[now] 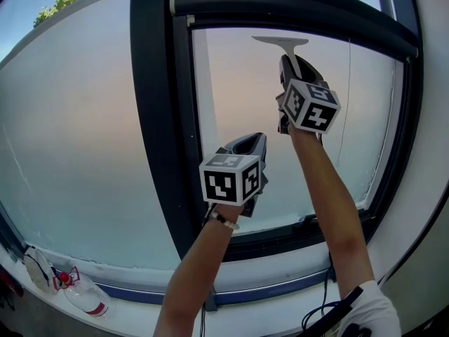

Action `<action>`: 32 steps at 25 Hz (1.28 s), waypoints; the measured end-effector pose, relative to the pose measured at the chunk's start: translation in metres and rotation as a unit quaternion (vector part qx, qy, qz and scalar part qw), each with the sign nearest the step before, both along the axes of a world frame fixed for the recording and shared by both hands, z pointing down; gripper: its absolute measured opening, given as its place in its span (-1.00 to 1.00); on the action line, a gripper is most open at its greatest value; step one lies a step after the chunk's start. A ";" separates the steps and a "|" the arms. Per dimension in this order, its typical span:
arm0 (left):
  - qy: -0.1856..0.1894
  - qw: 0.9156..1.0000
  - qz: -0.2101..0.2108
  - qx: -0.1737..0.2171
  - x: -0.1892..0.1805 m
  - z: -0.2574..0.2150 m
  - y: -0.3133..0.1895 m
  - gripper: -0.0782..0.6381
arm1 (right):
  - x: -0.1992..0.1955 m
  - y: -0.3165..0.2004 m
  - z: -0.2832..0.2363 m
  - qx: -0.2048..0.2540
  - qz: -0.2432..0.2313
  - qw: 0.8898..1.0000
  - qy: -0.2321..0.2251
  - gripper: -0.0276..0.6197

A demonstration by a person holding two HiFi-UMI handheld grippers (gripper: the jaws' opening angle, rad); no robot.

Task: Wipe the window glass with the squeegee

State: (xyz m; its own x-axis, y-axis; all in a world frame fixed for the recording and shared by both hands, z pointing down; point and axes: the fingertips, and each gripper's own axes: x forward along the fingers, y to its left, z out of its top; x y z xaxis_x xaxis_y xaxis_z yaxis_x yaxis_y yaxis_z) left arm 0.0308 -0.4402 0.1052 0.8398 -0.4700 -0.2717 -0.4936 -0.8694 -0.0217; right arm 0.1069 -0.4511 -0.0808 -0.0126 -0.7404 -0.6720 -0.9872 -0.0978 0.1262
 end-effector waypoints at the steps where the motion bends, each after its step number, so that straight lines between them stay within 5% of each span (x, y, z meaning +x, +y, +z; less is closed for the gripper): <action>1: -0.001 1.000 0.001 -0.001 0.002 0.002 0.000 -0.78 | -0.002 -0.002 -0.002 0.000 -0.001 1.000 0.001 -0.65; 10: -0.008 1.000 -0.002 -0.016 0.002 0.023 -0.009 -0.78 | -0.003 -0.009 0.014 -0.009 0.004 1.000 0.008 -0.65; 32: -0.012 0.998 0.004 -0.057 -0.002 0.067 -0.011 -0.78 | 0.008 0.000 0.143 -0.068 0.008 0.998 -0.001 -0.65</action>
